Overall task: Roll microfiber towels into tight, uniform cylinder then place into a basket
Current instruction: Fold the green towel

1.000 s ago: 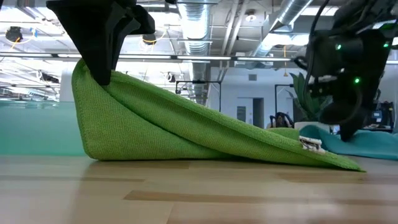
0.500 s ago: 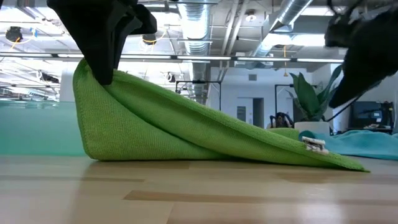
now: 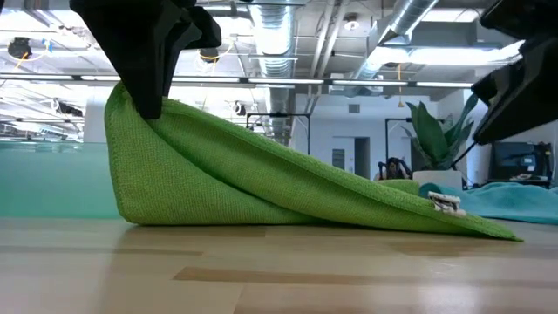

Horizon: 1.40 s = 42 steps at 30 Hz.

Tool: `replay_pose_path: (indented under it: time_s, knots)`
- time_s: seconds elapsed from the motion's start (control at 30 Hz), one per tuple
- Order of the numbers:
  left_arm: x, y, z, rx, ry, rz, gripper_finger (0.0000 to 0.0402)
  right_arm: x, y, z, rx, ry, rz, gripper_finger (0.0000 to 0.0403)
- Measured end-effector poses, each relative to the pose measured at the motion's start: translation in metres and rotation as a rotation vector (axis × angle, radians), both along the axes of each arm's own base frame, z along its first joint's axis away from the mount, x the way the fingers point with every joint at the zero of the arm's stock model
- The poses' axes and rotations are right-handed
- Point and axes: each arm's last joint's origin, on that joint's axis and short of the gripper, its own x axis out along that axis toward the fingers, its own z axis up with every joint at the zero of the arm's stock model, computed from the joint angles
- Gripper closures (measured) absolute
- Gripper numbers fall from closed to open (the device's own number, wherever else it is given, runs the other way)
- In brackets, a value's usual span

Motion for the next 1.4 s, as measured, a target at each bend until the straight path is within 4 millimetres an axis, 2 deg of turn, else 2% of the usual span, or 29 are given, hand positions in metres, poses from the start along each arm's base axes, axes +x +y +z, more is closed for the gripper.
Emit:
replay_pose_path:
  time_s: [0.17,0.4,0.6,0.97,1.17,1.4]
  knots:
    - [0.0,0.0,0.0,0.0,0.001,-0.004,0.0401,0.004,0.004,-0.009,0.016,0.023,0.02,0.03]
    - [0.001,0.0,0.0,-0.003,-0.007,-0.004,0.0401,0.019,0.018,-0.026,-0.077,-0.026,0.197,0.026]
    - [0.002,-0.001,0.0,-0.009,-0.017,-0.008,0.0401,0.025,0.02,-0.042,-0.11,-0.012,0.223,0.0244]
    - [0.002,0.0,0.0,-0.008,-0.015,-0.008,0.0401,0.031,0.015,-0.064,-0.033,0.088,0.172,0.0232]
    - [0.002,0.0,0.0,-0.008,-0.015,-0.008,0.0401,0.03,0.014,-0.057,-0.009,0.088,0.186,0.0261]
    - [0.002,0.0,0.0,-0.008,-0.015,-0.008,0.0401,0.026,0.013,-0.048,0.025,0.101,0.204,0.0365]
